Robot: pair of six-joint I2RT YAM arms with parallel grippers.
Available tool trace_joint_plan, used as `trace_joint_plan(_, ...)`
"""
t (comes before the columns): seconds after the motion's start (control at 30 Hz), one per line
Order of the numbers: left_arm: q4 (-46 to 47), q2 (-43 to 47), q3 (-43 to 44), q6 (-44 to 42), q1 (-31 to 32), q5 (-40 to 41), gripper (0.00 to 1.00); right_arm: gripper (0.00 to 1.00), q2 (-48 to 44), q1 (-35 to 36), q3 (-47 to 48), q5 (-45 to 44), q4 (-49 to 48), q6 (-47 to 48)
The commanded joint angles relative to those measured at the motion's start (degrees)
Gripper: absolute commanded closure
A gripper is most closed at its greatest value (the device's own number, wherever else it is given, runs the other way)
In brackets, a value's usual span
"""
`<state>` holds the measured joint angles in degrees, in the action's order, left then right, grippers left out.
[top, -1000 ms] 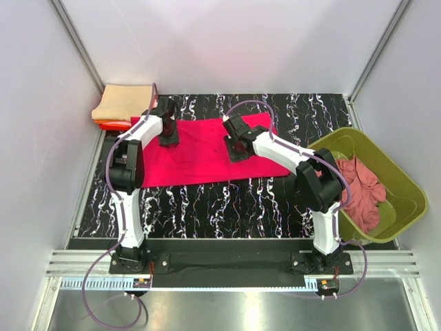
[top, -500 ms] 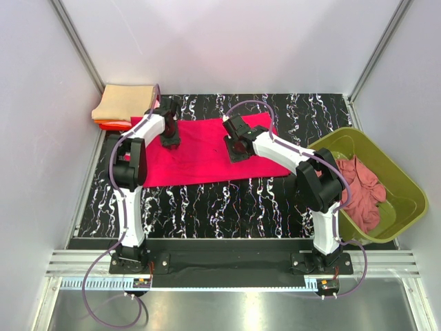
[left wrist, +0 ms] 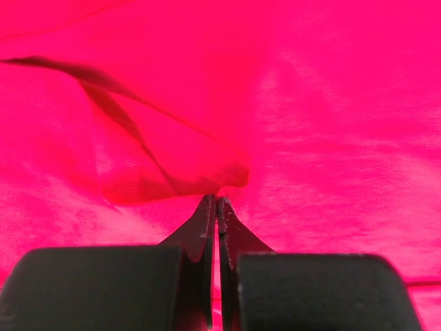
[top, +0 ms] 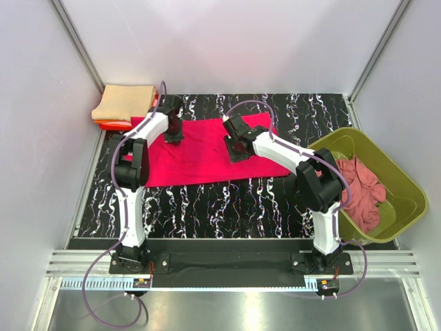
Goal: Fold and stack the t-shirts
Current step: Fold the tshirt
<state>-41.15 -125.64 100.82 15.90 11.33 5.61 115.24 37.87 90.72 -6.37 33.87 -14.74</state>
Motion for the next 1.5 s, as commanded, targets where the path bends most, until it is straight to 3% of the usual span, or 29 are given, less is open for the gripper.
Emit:
trace_joint_plan(0.0, 0.45, 1.81, 3.25, -1.93, 1.50, 0.19, 0.98, 0.66, -2.30, -0.16, 1.13, 0.13, -0.82, 0.59)
trace_joint_plan(0.33, 0.80, 1.10, 5.27, -4.91, 4.04, -4.46, 0.94, 0.66, -2.30, -0.07, 1.04, 0.13, -0.91, 0.77)
trace_joint_plan(0.43, 0.80, 1.63, 4.83, -6.58, 4.84, -5.34, 0.85, 0.66, -2.30, -0.07, 1.04, 0.22, -1.00, 0.68)
trace_joint_plan(0.53, 0.80, 3.81, 4.13, -7.55, 5.45, -7.71, 0.68, 0.66, -2.13, -0.07, 1.13, 0.57, -0.91, 0.59)
trace_joint_plan(0.7, 0.72, 9.62, 1.41, -7.90, 5.37, -7.46, 0.63, 0.66, -2.83, -0.07, 1.04, 0.92, -0.82, 0.50)
trace_joint_plan(0.9, -0.34, 19.28, -10.77, -1.68, -1.20, -1.39, 0.65, 0.65, -3.97, -0.07, 0.60, 1.10, -0.91, 0.33)
trace_joint_plan(1.0, 0.97, 23.50, -20.00, 0.70, -8.31, -5.32, 0.83, 0.66, -3.97, -0.07, 0.34, 1.89, -1.08, 0.15)
trace_joint_plan(1.13, 2.47, 25.53, -26.98, 1.76, -13.70, -3.61, 0.85, 0.66, -2.22, -0.07, 0.86, 4.43, -1.17, -0.11)
trace_joint_plan(1.27, 4.58, 24.93, -30.41, 2.82, -16.60, -0.51, 0.84, 0.65, -2.21, -0.07, 0.69, 4.70, -1.08, -0.02)
trace_joint_plan(1.47, 4.85, 17.11, -31.11, 5.01, -17.40, 5.71, 0.83, 0.65, -2.13, -0.07, 0.07, 3.21, -1.08, 0.77)
